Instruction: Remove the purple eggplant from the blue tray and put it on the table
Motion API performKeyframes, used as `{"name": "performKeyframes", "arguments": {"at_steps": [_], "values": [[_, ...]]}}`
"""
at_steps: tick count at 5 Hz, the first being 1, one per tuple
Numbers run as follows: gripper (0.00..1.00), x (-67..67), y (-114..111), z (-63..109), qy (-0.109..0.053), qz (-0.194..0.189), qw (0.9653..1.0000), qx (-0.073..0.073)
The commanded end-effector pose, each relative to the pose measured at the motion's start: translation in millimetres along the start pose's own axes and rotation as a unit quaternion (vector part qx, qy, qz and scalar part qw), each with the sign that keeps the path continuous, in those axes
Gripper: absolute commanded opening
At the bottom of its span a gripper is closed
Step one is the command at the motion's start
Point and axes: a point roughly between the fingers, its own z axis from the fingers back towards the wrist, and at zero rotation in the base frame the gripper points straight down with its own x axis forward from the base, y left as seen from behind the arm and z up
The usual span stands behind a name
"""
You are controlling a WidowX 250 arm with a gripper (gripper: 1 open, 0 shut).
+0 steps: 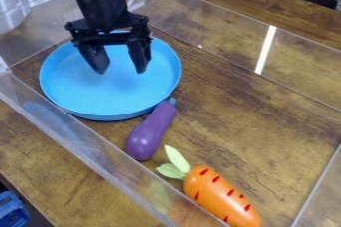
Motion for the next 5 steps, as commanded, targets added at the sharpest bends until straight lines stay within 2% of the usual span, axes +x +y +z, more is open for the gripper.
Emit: {"name": "performKeyframes", "arguments": {"at_steps": [1,2,3,5], "values": [[1.0,6.8,-2,5.2,-0.025,-0.009,0.9996,-0.002],[1.0,6.8,-7,-9.7,-0.021,-0.025,0.9994,-0.008],[1.0,7.5,-11,-21.2,-0.01,-0.039,0.9991,-0.012],[1.0,-3.6,-18,-46.7,-0.011,-0.051,0.9986,-0.012]]}}
